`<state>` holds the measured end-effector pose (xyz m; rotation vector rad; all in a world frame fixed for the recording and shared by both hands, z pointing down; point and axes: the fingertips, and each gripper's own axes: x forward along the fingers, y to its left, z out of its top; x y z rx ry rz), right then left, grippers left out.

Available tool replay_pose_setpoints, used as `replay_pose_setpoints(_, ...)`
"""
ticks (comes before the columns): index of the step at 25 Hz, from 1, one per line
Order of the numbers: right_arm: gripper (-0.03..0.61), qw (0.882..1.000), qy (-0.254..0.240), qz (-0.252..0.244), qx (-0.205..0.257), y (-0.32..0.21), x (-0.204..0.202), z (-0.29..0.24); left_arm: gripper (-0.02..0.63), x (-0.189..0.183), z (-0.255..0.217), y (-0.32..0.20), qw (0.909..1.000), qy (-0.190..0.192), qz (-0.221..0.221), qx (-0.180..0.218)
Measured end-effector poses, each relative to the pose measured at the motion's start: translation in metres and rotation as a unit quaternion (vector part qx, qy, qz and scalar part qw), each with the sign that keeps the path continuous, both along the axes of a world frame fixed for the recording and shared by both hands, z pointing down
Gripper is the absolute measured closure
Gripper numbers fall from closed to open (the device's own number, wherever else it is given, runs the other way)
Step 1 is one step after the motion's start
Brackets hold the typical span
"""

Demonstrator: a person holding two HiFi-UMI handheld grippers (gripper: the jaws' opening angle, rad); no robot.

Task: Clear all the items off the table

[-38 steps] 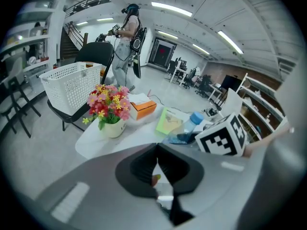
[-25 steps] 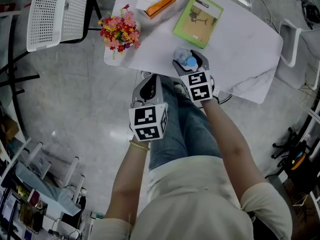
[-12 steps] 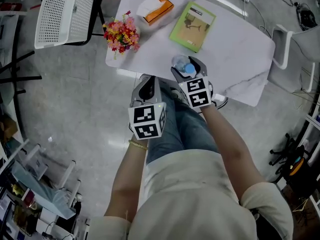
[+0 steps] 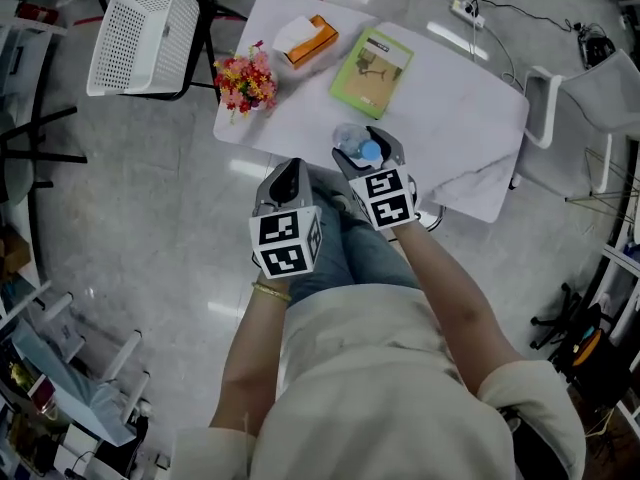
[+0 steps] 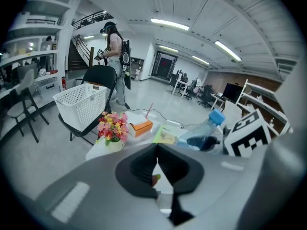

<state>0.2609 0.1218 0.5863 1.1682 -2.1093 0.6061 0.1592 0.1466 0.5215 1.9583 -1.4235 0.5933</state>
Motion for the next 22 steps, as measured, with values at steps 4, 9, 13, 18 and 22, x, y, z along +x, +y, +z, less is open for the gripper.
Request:
replay_pose_setpoints(4,0.261,1.000,-0.007,-0.010,0.007,0.008,0.001,-0.023,0.603,0.005,-0.017,0.004,1.0000,-0.001,-0.002,0.010)
replay_pose_setpoints(9,0.261,1.000,-0.017,-0.015,0.014,0.017,0.003,-0.048,0.603,0.013,-0.035,0.010,0.9997,-0.002,0.002,0.023)
replay_pose_setpoints(13,0.261,0.999,-0.021,-0.028,0.030,0.024,0.005,-0.071,0.604,0.014,-0.047,0.019,0.9994,-0.004,-0.001,0.033)
replay_pose_setpoints(18,0.261,0.997,-0.026,-0.046,0.047,0.036,0.006,-0.098,0.604,0.009,-0.063,0.030,0.9987,-0.007,-0.019,0.047)
replay_pose_setpoints(22,0.261,0.996,-0.029,-0.066,0.056,0.047,0.004,-0.112,0.604,0.009,-0.076,0.041,0.9980,-0.008,-0.023,0.058)
